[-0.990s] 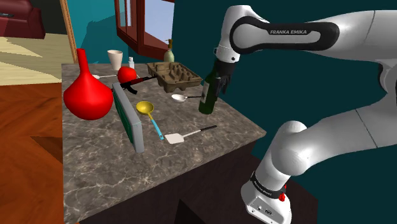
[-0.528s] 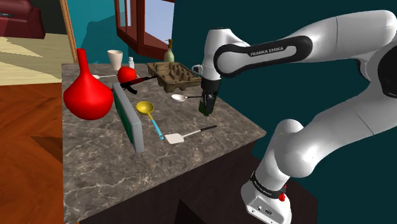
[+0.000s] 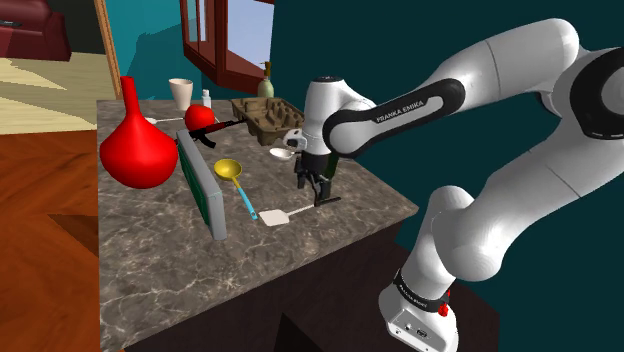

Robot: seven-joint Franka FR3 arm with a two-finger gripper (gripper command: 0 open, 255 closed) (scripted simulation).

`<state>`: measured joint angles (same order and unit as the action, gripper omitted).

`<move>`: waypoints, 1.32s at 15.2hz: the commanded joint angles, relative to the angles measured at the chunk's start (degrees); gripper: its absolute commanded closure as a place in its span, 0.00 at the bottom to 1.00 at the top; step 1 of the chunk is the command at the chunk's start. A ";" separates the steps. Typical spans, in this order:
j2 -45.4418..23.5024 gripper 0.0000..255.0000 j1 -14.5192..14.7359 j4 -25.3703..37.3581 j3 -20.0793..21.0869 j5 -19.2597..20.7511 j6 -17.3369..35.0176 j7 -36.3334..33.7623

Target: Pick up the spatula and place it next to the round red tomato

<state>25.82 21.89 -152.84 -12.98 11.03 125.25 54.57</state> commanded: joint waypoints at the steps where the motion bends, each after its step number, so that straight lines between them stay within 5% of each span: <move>1: -1.22 0.00 0.18 -0.89 -0.29 0.16 2.17 0.58; 5: -3.81 0.00 0.07 -2.74 -0.85 0.48 6.60 0.58; 13: -3.80 0.00 0.06 -2.74 -0.84 0.48 6.59 0.58; 14: -3.80 1.00 0.06 -2.74 -0.84 0.48 6.59 0.58; 20: -3.80 1.00 0.06 -2.74 -0.84 0.48 6.59 0.58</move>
<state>22.02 21.96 -155.58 -13.83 11.51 131.84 55.15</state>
